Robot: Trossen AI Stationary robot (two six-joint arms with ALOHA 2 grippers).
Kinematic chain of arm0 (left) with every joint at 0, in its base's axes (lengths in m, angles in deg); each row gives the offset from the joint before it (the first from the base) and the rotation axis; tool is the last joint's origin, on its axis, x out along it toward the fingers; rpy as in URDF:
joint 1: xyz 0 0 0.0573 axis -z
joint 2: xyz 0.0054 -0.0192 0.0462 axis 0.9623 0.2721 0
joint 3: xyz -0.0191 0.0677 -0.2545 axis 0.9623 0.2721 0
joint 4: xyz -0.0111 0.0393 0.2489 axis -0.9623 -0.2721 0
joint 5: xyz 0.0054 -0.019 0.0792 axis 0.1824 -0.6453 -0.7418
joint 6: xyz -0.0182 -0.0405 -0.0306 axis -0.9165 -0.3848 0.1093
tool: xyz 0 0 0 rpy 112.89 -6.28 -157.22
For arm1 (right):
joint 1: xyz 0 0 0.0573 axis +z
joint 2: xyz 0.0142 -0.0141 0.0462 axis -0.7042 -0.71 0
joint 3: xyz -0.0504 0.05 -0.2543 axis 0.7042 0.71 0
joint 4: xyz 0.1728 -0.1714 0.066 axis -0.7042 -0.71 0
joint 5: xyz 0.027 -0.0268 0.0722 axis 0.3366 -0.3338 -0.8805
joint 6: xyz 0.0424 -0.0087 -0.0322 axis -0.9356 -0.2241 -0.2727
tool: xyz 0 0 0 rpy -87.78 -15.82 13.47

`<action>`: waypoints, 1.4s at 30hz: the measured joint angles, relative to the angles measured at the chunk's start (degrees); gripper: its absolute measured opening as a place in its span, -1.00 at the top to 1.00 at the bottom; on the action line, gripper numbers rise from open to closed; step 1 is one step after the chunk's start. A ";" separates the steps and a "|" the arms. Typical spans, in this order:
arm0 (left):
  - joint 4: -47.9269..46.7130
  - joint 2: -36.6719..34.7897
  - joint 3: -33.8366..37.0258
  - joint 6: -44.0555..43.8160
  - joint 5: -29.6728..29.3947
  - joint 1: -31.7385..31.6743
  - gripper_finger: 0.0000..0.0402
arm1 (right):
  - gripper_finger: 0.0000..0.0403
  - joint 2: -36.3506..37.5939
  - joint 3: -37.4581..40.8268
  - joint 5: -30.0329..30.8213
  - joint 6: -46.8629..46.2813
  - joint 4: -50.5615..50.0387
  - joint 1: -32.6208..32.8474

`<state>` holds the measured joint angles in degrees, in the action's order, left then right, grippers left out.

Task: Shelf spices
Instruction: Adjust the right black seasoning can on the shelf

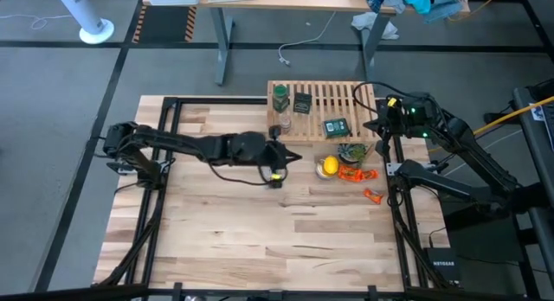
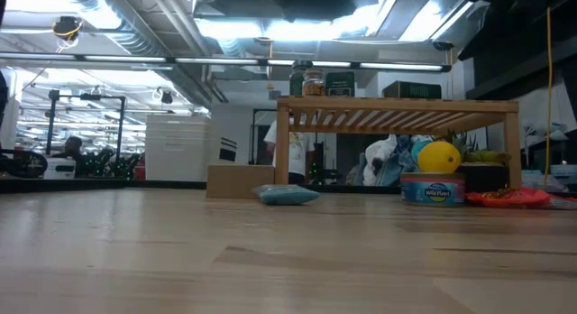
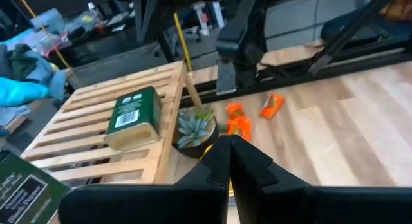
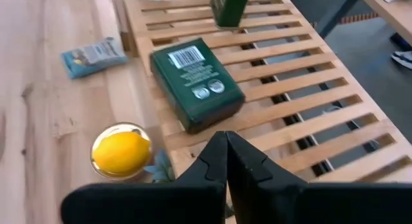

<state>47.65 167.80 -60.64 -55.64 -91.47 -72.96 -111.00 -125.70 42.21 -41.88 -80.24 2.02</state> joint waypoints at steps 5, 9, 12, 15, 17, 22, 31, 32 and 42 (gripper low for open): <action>-6.27 4.59 -6.70 2.92 0.15 -2.12 1.00 | 0.98 0.00 2.46 -1.47 0.01 3.41 0.03; -11.99 8.77 -13.19 4.29 0.11 -3.60 1.00 | 0.98 -0.02 5.34 -1.41 0.25 5.99 0.00; -14.76 11.05 -17.09 5.67 0.11 -4.26 1.00 | 0.98 -0.02 6.66 -1.12 0.70 7.12 0.00; -15.81 11.72 -19.94 6.30 0.15 -4.95 1.00 | 0.99 -0.01 7.45 0.39 0.73 8.47 -0.02; -15.26 12.02 -20.81 6.78 0.17 -5.40 1.00 | 0.99 -0.02 8.00 0.25 0.28 9.35 -0.02; -16.33 12.74 -21.95 6.94 0.13 -6.76 1.00 | 0.99 -0.02 9.25 0.03 -0.69 10.76 0.00; -19.70 14.47 -22.48 7.00 0.16 -9.38 1.00 | 0.99 -0.40 9.44 0.01 -0.98 11.72 0.00; -19.98 14.48 -22.48 6.98 0.15 -9.61 1.00 | 0.99 -0.41 9.44 0.01 -0.98 11.74 0.00; -18.27 15.07 -22.48 5.86 1.69 -10.24 1.00 | 0.99 -3.52 9.42 -0.45 -1.05 12.82 -0.02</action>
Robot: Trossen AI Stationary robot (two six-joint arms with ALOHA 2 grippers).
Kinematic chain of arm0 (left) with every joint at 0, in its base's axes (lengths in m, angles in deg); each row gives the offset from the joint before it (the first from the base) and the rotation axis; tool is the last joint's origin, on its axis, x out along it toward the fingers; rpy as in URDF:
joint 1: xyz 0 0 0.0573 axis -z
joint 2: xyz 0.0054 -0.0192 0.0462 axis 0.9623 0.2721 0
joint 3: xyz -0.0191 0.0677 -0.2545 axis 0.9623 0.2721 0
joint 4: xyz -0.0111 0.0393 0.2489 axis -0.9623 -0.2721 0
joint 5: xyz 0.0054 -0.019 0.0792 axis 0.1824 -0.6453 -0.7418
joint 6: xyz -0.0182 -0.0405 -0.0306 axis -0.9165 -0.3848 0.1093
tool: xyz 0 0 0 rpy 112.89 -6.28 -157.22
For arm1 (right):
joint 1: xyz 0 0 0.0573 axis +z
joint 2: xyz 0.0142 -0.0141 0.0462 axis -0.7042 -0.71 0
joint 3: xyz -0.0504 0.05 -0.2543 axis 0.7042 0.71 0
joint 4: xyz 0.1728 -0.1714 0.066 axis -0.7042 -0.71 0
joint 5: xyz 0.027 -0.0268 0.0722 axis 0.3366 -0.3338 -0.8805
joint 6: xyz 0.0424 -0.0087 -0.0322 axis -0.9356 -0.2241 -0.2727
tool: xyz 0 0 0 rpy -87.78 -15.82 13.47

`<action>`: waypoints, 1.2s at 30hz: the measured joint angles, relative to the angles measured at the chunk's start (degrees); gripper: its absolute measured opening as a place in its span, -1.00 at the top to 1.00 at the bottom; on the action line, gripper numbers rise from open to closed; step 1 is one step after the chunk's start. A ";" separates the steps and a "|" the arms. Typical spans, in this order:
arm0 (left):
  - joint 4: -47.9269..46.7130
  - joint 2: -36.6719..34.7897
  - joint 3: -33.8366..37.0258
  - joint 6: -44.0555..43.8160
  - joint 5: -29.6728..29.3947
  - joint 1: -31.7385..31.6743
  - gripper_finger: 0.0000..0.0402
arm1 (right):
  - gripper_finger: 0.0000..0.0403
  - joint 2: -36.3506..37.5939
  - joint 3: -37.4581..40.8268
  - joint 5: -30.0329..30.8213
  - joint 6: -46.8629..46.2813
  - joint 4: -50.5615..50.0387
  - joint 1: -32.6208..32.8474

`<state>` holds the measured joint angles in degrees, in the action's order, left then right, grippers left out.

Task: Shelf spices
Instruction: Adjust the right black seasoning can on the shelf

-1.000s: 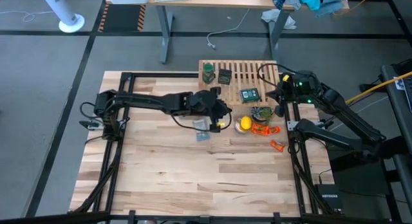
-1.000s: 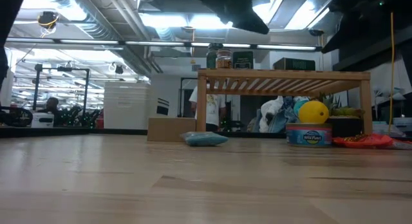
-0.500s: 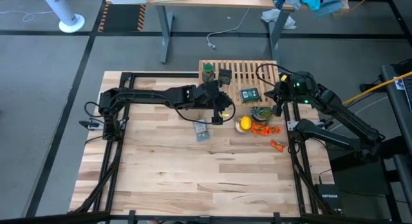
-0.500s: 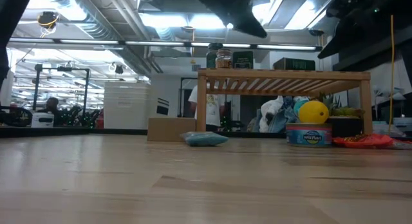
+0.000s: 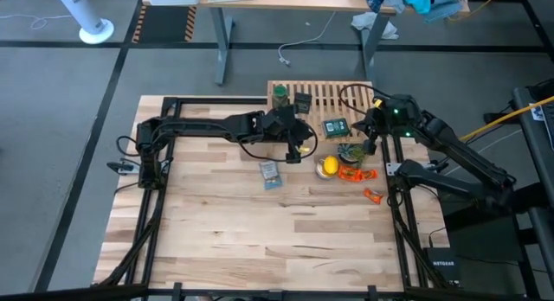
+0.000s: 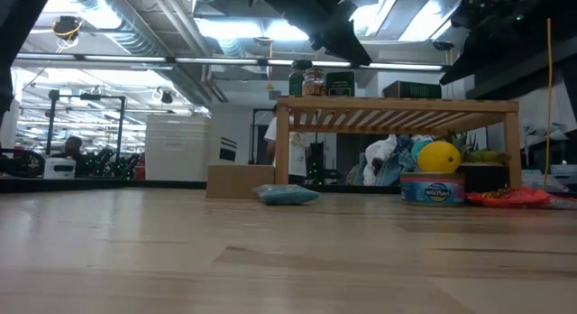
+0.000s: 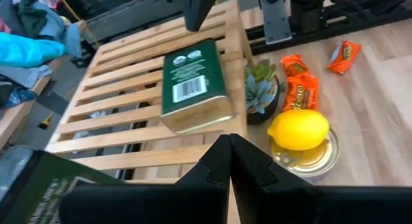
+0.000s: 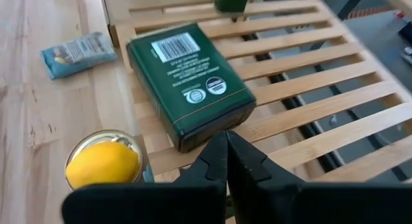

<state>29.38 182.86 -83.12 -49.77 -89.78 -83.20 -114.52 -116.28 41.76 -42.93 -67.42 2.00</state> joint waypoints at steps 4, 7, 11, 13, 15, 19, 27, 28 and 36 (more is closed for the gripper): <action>-0.27 0.02 0.00 -0.04 0.01 0.75 1.00 | 0.99 -2.55 0.00 0.02 0.00 0.22 0.00; -0.30 0.02 0.00 0.03 0.04 1.17 1.00 | 0.99 -4.26 0.00 0.00 -0.03 0.22 0.02; -0.29 0.02 0.00 0.03 0.09 1.50 1.00 | 0.99 -5.48 0.00 0.00 -0.04 0.47 0.02; -0.30 0.02 0.00 0.00 0.08 1.55 1.00 | 0.99 -5.85 0.00 -0.60 -0.04 0.53 0.02; -0.32 0.02 0.00 -0.35 0.08 1.73 1.00 | 0.99 -5.88 0.00 -2.08 -0.49 1.53 0.02; -0.30 0.02 0.00 -0.96 0.07 1.78 1.00 | 0.99 -5.88 0.00 -3.17 -1.58 4.32 0.04; -0.22 0.69 0.04 -2.14 0.03 2.00 1.00 | 0.99 -5.88 0.00 -5.86 -2.03 4.66 0.04; -0.10 1.32 0.04 -2.12 0.03 2.04 1.00 | 0.99 -5.88 0.00 -6.01 -2.03 4.66 0.04; 1.00 4.70 0.07 -3.32 -0.11 2.11 1.00 | 0.99 -5.88 -0.02 -6.02 -2.03 4.48 0.04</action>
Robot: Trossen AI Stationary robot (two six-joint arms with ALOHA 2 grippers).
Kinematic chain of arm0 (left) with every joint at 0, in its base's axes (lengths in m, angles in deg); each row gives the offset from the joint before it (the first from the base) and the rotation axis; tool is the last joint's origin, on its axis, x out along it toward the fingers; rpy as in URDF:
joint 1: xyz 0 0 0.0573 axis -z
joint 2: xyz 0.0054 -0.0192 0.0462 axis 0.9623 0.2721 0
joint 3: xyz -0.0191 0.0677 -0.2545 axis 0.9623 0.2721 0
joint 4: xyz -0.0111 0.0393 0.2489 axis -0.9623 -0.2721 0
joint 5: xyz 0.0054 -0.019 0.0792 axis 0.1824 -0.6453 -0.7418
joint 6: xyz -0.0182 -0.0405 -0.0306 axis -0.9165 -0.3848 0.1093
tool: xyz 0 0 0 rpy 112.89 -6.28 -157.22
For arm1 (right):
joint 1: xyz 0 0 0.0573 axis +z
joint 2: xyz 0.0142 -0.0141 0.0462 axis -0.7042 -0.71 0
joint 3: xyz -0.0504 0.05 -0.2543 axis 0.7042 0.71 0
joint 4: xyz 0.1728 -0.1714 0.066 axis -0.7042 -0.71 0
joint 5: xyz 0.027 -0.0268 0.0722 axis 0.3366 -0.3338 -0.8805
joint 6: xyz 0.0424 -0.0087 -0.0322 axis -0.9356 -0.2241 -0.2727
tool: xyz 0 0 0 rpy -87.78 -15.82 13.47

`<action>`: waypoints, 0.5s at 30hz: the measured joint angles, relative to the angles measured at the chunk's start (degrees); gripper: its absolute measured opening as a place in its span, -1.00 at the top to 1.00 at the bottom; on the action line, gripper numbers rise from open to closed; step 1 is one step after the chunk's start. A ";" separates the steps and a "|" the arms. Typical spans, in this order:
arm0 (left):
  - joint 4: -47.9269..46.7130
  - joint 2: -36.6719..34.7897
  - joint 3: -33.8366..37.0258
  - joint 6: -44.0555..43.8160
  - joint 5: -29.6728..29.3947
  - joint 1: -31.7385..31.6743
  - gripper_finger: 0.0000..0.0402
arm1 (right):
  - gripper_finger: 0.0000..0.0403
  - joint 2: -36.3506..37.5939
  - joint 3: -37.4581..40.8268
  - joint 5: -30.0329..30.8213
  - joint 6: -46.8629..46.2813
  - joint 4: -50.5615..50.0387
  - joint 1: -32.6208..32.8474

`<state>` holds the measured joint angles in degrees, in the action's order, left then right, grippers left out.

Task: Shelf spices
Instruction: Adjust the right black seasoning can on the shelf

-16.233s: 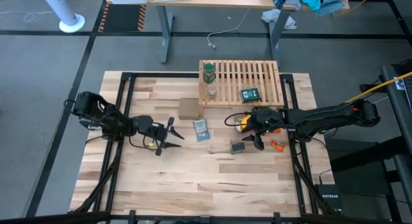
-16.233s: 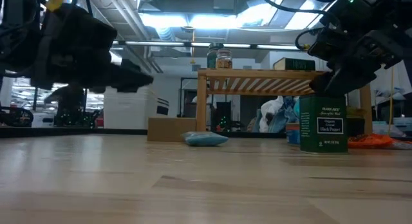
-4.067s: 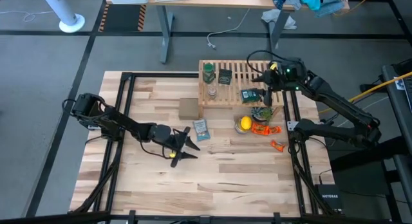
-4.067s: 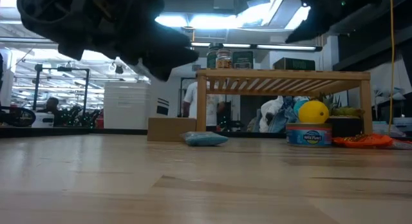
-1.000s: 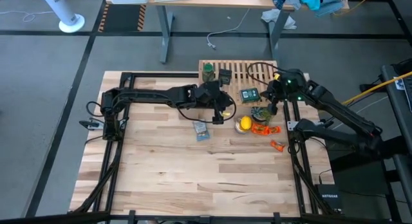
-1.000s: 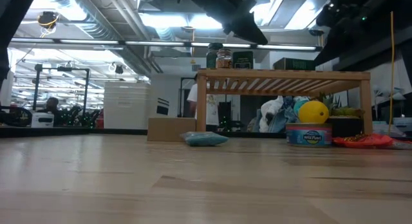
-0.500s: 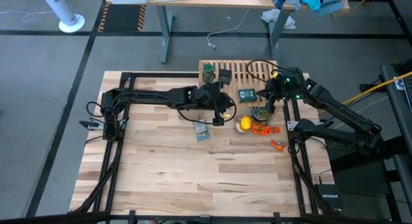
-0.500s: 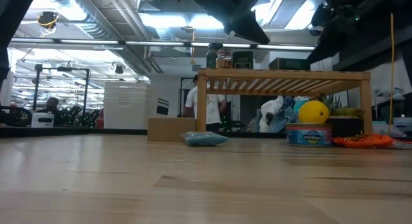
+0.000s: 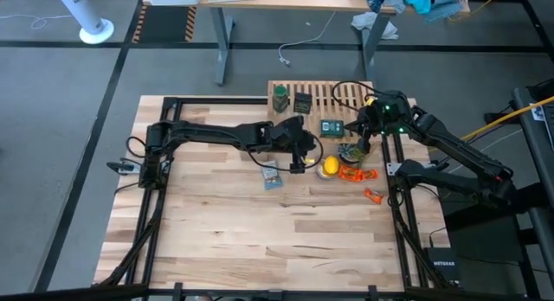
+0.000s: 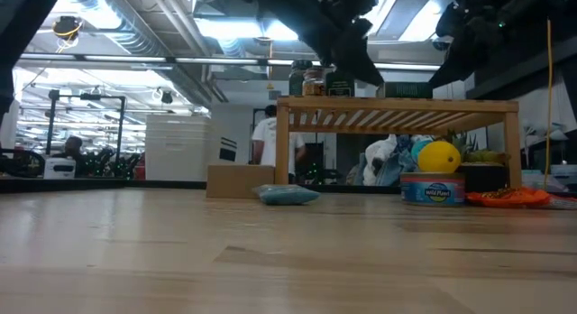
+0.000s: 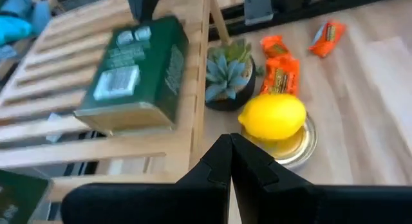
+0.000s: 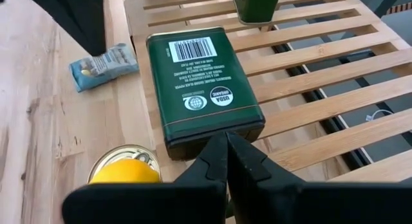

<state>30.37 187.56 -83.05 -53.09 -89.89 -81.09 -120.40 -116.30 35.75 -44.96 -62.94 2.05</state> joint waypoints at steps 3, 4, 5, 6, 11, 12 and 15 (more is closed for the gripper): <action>1.38 0.92 0.02 -0.11 -2.33 0.06 1.00 | 0.99 0.00 0.00 0.24 0.02 -0.03 0.00; 1.90 1.01 0.02 -0.12 -3.51 0.17 1.00 | 0.99 0.01 0.00 0.53 0.04 -0.02 0.00; 2.59 1.01 0.02 -0.09 -4.71 0.25 1.00 | 0.99 0.01 -0.02 0.82 0.02 0.01 0.00; 3.43 1.01 0.02 -0.09 -5.92 0.27 1.00 | 0.99 -0.02 -0.02 1.11 0.04 -0.02 0.00; 5.10 0.99 0.02 0.38 -8.55 0.26 1.00 | 0.99 0.00 -0.04 3.11 0.05 0.01 0.00; 5.37 0.99 0.02 0.64 -8.57 0.20 1.00 | 0.99 0.00 -0.04 3.09 0.07 0.02 0.00; 6.69 0.99 0.02 1.42 -8.57 -0.06 1.00 | 0.99 0.00 -0.04 3.11 0.07 0.04 0.00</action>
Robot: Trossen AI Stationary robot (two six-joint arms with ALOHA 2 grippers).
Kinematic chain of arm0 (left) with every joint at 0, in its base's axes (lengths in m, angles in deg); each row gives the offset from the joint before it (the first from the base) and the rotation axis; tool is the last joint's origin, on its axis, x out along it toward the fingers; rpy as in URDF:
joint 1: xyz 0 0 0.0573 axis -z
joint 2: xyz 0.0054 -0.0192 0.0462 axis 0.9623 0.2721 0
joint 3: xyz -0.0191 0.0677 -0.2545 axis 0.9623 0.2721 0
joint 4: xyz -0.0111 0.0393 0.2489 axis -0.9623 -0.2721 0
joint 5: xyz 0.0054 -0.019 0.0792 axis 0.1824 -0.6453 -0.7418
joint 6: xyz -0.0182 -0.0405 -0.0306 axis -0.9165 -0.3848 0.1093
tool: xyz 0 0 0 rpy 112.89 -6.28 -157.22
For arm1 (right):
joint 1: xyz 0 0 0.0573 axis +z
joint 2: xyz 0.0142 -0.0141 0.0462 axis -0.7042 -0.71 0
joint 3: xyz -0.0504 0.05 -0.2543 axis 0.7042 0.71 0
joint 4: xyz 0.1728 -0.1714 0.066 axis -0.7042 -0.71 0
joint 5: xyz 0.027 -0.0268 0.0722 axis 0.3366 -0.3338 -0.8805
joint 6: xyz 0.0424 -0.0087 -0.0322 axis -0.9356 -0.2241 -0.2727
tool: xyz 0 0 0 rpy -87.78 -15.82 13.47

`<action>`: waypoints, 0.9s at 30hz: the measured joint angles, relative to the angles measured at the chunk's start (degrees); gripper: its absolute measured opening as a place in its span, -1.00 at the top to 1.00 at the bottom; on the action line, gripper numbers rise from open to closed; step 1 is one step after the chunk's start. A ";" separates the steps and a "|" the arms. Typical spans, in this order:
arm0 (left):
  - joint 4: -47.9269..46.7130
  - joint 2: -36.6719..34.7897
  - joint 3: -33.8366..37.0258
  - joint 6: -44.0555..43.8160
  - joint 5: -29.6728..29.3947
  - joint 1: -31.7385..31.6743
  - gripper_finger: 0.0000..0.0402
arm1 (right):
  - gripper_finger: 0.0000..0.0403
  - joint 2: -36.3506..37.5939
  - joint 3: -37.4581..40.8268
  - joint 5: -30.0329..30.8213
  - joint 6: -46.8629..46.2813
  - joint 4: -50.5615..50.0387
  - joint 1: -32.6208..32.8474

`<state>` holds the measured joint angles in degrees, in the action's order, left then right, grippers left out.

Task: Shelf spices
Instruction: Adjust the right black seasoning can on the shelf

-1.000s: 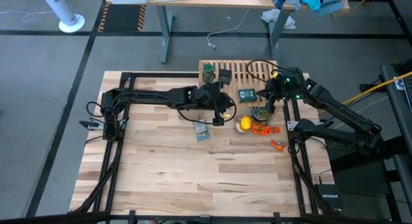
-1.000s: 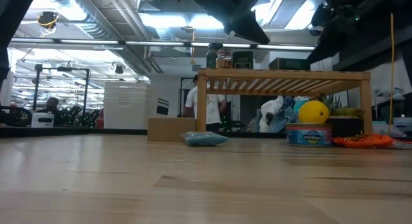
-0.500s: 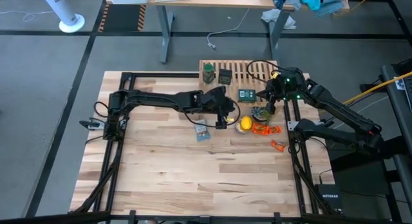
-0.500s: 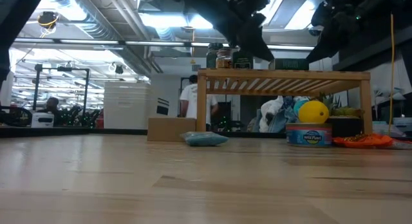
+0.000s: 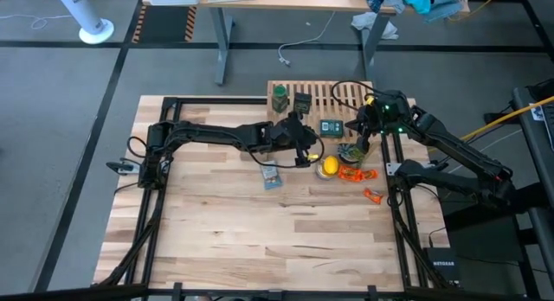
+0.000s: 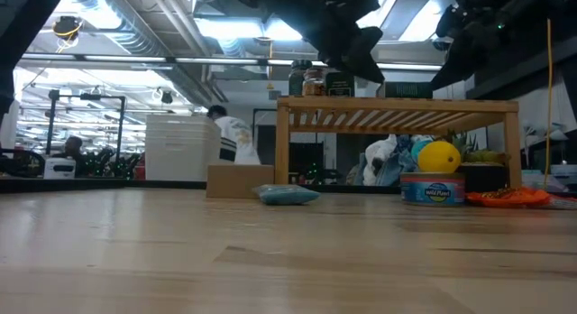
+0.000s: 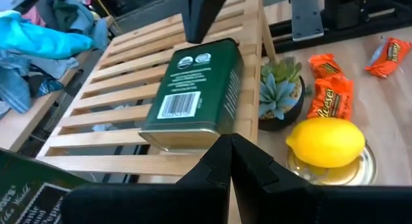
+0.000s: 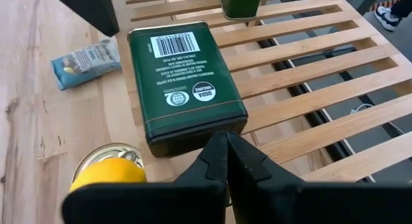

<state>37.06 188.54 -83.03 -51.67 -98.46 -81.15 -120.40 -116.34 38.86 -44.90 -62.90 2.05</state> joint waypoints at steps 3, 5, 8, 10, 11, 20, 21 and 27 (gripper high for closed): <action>0.80 0.00 0.00 0.02 -0.03 -0.48 1.00 | 0.99 0.00 0.00 0.00 0.00 0.04 0.00; 1.66 0.00 0.00 0.02 -0.20 -0.76 1.00 | 0.99 0.00 0.00 0.02 0.00 0.04 0.00; 1.55 0.00 0.00 -0.08 -0.39 -1.18 1.00 | 0.99 0.00 0.00 0.00 -0.55 0.04 0.00; 1.41 0.00 0.00 -0.17 -0.39 -1.38 1.00 | 0.99 0.00 0.00 -0.02 -0.67 0.02 0.00; 1.44 0.00 0.00 -0.17 -0.41 -1.38 1.00 | 0.99 0.00 0.00 -0.02 -0.68 0.01 0.00; 1.52 0.00 0.00 -0.20 -0.42 -1.36 1.00 | 0.99 0.00 0.00 -1.59 -0.85 -1.62 0.00; 1.52 0.00 0.00 -0.20 -0.42 -1.37 1.00 | 0.99 0.00 0.00 -1.60 -0.85 -1.57 0.00; 1.48 0.00 0.00 -0.22 -0.42 -1.38 1.00 | 0.99 0.00 0.00 -1.62 -1.16 -1.57 0.00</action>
<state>38.54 188.54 -83.03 -51.89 -98.88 -82.53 -120.40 -116.34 37.24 -46.06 -64.47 2.05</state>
